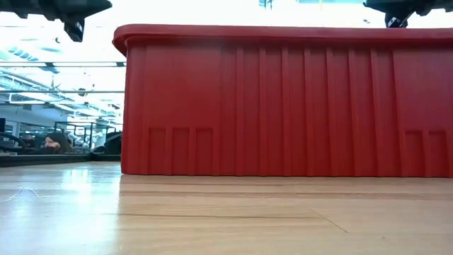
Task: Pick and place slides into bin
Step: Return to Home Position
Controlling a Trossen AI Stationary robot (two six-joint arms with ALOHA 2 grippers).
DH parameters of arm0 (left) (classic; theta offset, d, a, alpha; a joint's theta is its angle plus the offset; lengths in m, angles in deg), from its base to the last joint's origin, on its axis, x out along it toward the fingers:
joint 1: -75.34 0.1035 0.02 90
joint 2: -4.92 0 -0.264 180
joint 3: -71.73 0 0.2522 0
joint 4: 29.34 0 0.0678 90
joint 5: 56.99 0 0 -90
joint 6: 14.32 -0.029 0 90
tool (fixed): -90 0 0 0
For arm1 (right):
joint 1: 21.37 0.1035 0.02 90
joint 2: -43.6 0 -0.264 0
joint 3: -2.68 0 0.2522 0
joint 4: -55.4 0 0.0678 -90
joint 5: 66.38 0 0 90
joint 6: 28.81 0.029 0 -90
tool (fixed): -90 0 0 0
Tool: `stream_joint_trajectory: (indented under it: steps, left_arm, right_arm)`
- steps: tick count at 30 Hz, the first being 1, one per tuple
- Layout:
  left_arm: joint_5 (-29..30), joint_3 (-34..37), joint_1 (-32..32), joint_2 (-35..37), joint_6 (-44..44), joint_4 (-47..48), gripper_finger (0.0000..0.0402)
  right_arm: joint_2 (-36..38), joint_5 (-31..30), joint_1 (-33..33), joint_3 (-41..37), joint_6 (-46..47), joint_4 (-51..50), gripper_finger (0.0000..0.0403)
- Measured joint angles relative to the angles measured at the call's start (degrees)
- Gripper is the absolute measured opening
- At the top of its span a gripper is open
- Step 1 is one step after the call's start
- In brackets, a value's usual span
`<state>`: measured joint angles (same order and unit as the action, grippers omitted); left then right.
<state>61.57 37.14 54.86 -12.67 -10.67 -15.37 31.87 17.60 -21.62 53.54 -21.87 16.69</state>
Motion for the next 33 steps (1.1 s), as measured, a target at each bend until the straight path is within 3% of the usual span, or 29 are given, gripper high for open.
stream_joint_trajectory:
  steps: [6,17,28,33]
  left_arm:
    - [0.42,5.79,1.95,2.32,1.52,0.21,0.0000]
    - [0.66,10.34,4.78,17.39,-0.10,-0.66,0.0000]
    - [-0.36,10.35,4.78,17.16,5.45,0.71,0.0000]
    - [-4.46,10.35,4.78,17.16,6.04,1.25,0.0001]
  right_arm:
    - [0.00,-2.28,-0.02,0.01,-0.14,-1.32,0.0000]
    - [-0.02,-4.33,-0.02,0.02,0.21,-1.49,0.0000]
    - [0.00,-4.25,-0.02,0.00,3.49,-1.49,0.0000]
    - [-0.01,-4.23,-0.02,0.00,2.86,-1.49,0.0000]
